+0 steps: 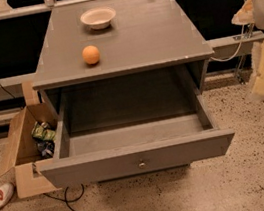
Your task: Place orange into top drawer
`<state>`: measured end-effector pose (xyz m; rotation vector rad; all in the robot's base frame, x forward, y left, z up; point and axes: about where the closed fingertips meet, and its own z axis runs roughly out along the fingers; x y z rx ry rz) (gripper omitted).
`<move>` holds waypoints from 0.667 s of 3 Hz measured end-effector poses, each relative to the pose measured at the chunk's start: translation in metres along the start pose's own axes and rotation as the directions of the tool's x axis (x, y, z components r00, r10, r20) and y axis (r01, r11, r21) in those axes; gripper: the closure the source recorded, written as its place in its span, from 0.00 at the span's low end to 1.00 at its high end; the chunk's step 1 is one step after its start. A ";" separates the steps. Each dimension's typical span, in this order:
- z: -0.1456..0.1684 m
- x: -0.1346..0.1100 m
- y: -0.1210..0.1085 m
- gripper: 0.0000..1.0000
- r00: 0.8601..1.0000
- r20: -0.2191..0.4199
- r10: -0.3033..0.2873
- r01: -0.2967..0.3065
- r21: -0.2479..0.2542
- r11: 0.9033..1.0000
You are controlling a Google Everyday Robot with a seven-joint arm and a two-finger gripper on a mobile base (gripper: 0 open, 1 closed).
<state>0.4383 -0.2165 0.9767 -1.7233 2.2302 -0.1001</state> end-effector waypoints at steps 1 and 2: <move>0.000 -0.003 -0.003 0.00 1.000 0.015 0.004 -0.004 0.014 1.000; 0.019 -0.003 -0.036 0.00 0.987 0.137 0.086 -0.093 0.041 0.995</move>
Offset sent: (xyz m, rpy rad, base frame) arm 0.1234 -0.0069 -0.0198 0.3835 -0.2126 -0.1379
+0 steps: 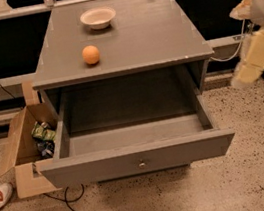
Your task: Place orange into top drawer
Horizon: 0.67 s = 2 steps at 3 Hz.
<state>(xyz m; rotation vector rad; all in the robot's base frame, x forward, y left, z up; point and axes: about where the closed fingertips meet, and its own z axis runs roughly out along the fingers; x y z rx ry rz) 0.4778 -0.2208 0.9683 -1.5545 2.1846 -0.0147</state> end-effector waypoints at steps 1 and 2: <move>0.039 -0.023 -0.063 0.00 0.981 0.182 0.071 -0.082 0.056 0.995; 0.039 -0.024 -0.063 0.00 0.981 0.182 0.071 -0.082 0.056 0.995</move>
Offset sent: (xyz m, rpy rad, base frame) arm 0.0629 0.0058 -0.0071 0.1472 -0.0852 -0.0375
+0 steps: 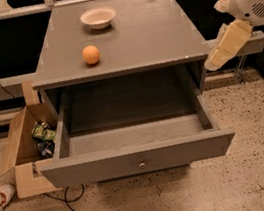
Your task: Place orange into top drawer
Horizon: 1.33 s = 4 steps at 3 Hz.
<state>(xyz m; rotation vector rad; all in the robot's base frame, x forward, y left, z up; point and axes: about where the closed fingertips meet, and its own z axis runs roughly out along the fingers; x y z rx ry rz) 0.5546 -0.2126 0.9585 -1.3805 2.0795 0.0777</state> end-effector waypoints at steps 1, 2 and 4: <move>0.018 -0.018 -0.009 0.00 0.999 0.037 -0.007 0.007 -0.004 1.000; 0.063 -0.064 -0.026 0.00 0.993 0.120 0.017 -0.017 -0.006 1.000; 0.097 -0.100 -0.035 0.00 0.982 0.180 0.051 -0.051 0.000 0.999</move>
Offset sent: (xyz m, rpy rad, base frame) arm 0.1022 0.0849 -0.0069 0.1678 -0.0757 0.0159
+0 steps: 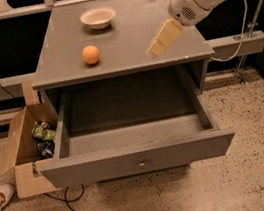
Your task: Place orange into top drawer
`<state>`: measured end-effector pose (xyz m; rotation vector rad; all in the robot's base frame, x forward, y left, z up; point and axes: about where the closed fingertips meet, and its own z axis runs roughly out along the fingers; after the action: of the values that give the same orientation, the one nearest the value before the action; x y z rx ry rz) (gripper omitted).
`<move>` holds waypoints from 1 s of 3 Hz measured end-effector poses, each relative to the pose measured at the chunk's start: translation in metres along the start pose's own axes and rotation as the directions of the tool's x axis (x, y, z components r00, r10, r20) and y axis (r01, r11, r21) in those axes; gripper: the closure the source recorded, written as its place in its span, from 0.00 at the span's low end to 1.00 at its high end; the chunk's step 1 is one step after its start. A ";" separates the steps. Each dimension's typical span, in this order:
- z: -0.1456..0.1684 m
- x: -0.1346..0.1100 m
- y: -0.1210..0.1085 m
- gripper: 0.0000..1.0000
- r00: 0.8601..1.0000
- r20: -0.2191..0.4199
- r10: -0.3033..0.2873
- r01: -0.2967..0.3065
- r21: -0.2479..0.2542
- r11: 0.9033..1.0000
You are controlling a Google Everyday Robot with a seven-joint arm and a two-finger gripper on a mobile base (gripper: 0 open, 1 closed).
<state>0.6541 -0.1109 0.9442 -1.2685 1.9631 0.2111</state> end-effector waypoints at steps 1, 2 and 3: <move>0.057 -0.008 -0.007 0.00 0.998 0.062 -0.004 0.008 -0.067 0.998; 0.101 -0.019 -0.012 0.00 0.994 0.114 -0.004 0.016 -0.106 0.994; 0.130 -0.035 -0.012 0.00 0.982 0.187 0.023 0.001 -0.126 0.992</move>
Offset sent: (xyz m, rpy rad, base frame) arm 0.1011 0.0884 -0.0735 0.1683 0.0075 0.1552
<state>0.7382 -0.0256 0.8821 -1.2683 1.8181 0.4506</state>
